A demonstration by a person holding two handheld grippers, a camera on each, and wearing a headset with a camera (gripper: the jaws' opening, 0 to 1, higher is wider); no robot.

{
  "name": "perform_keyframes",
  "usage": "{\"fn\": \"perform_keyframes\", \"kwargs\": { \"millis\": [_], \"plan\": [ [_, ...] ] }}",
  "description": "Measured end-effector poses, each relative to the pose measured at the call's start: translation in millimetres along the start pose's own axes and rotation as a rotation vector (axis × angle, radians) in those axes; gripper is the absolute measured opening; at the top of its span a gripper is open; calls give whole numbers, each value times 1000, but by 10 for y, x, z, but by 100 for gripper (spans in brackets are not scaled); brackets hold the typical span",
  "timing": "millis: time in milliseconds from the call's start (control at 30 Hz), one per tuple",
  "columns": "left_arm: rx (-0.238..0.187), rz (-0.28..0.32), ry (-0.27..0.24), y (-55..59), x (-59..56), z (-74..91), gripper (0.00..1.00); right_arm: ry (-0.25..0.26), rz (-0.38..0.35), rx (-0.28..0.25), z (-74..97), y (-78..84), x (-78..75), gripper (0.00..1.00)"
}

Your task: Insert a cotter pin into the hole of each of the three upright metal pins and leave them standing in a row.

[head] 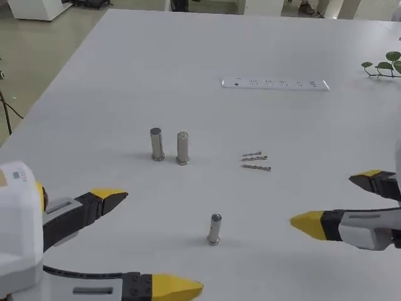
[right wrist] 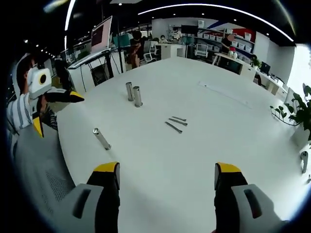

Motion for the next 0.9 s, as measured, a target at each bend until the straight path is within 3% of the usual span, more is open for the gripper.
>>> {"fn": "perform_keyframes", "kwargs": {
  "millis": [367,533,900],
  "plan": [
    [12,24,0,49,-61,10,99,-1,108,41,-105,-183,-115,77],
    [9,26,-9,44,-91,18,99,-24,128,37,-173,-316,-123,76],
    [4,41,-22,51,-112,47,99,-39,253,64,-343,-609,-154,74]
  ]
}}
Point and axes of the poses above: the centre of the closed fingertips' face, and the gripper's own axes: z roughly backward along the fingers, x roughly to its left, y roughly out of its underside, the point moved 5 cm from there along z, roughly backward along the fingers, and after that the axes turned 14 degrees about -z, right-handed, at the moved point
